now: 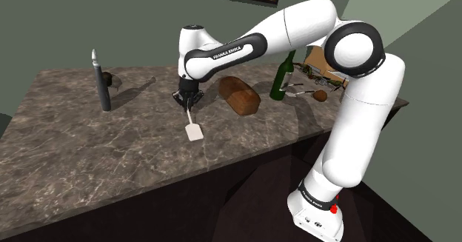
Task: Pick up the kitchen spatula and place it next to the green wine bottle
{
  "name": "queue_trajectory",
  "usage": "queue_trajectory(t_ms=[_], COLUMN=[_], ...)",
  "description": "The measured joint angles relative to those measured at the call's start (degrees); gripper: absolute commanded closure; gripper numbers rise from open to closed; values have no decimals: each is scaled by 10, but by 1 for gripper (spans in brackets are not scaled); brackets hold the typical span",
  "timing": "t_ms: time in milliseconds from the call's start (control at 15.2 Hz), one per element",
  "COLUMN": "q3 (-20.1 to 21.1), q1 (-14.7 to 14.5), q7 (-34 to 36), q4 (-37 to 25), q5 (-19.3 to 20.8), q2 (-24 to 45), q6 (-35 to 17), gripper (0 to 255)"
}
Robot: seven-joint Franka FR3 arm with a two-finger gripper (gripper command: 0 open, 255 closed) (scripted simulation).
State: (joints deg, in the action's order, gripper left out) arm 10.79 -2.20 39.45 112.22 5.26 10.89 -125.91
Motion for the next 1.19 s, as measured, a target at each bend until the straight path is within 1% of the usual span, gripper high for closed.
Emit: queue_trajectory(t_ms=[924,1188], q3=[2,3], q1=[2,1], q7=[-11,-12], q4=[-59,-89], q5=[-13,-14], q2=[-40,-40], q6=[98,127], gripper=[255,255])
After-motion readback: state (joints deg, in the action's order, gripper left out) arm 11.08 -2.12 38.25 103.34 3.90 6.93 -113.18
